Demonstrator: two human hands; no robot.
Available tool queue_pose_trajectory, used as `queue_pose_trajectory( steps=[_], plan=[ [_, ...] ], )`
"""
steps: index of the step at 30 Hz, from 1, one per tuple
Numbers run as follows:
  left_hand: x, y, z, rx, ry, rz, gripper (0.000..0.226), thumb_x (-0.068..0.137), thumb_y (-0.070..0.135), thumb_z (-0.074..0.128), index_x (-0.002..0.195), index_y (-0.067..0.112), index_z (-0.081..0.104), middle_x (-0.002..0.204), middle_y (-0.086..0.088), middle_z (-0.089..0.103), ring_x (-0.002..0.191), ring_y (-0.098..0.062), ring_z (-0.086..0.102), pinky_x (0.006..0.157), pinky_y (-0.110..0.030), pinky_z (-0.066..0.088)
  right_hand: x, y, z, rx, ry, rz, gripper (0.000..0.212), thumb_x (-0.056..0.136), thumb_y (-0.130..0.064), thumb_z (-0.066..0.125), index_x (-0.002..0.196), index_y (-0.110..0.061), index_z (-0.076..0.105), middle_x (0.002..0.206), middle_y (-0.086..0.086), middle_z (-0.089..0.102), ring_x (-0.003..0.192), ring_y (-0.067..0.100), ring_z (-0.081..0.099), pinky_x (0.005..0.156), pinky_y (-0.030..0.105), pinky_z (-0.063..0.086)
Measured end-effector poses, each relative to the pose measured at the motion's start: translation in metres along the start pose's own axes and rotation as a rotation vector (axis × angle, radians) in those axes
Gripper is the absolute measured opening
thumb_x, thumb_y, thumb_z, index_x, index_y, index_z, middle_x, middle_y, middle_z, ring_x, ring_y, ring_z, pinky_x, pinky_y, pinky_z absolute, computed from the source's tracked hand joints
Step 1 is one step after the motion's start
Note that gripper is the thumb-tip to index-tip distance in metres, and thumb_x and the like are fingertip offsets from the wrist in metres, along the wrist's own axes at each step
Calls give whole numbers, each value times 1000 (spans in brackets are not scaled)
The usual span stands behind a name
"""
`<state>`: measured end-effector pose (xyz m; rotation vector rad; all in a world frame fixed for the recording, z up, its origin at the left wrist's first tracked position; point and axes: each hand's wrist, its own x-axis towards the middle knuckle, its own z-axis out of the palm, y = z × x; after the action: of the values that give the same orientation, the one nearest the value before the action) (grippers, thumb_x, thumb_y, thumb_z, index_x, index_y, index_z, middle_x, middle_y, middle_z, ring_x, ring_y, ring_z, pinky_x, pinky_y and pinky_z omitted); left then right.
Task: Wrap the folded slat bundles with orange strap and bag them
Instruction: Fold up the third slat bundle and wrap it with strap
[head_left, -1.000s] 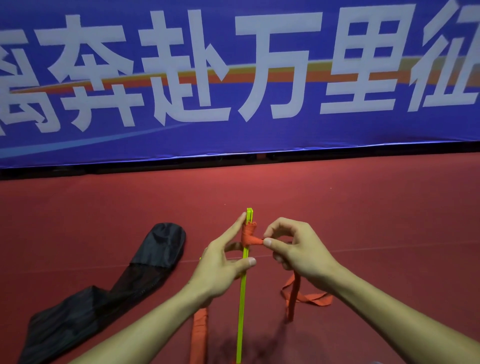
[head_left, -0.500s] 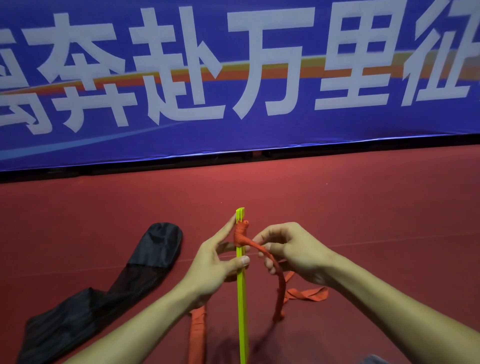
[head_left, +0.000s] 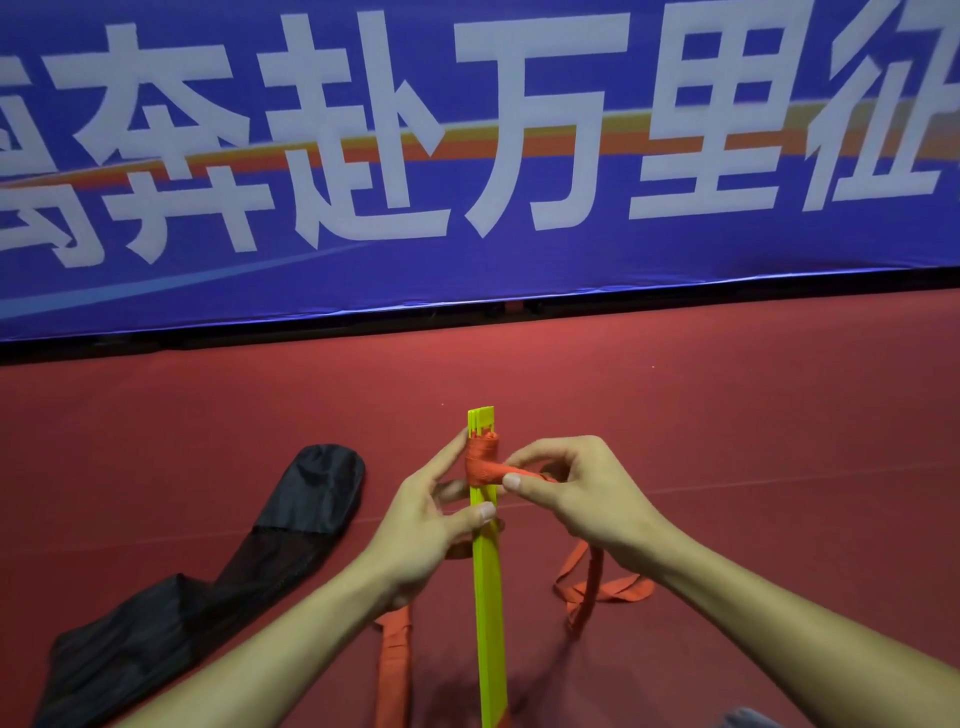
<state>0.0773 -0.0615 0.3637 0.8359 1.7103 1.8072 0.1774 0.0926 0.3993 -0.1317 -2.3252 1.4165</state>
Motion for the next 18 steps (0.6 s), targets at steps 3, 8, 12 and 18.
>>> queue_pose_trajectory(
  steps=[3,8,12,18],
  plan=[
    [-2,1,0,-22,-14,-26,71,88,-9,64,136,40,44,100,-2,76,78,-24,73,62,-31,56,-1,-1,0,1,-10,53,11,86,-16,73,78,-9,74,45,-12,49,43,2,37,47,14,29],
    [-5,2,4,-25,-36,-35,64,90,-15,57,137,27,43,92,-8,75,80,-28,70,68,-38,58,3,5,5,3,61,141,21,83,-20,76,67,-8,68,45,-4,57,40,9,46,44,19,35],
    [-5,2,7,-74,-48,-45,62,92,-14,53,138,25,41,97,-19,71,87,-43,70,82,-54,55,7,11,9,13,95,170,29,79,-24,80,59,-12,62,47,3,57,41,13,48,46,22,35],
    [-5,8,14,-205,-47,-52,53,86,25,59,137,20,43,95,-18,72,72,-35,69,77,-48,59,7,9,10,-41,161,136,35,76,-29,82,58,-4,64,42,-9,55,42,2,42,52,23,35]
  ],
)
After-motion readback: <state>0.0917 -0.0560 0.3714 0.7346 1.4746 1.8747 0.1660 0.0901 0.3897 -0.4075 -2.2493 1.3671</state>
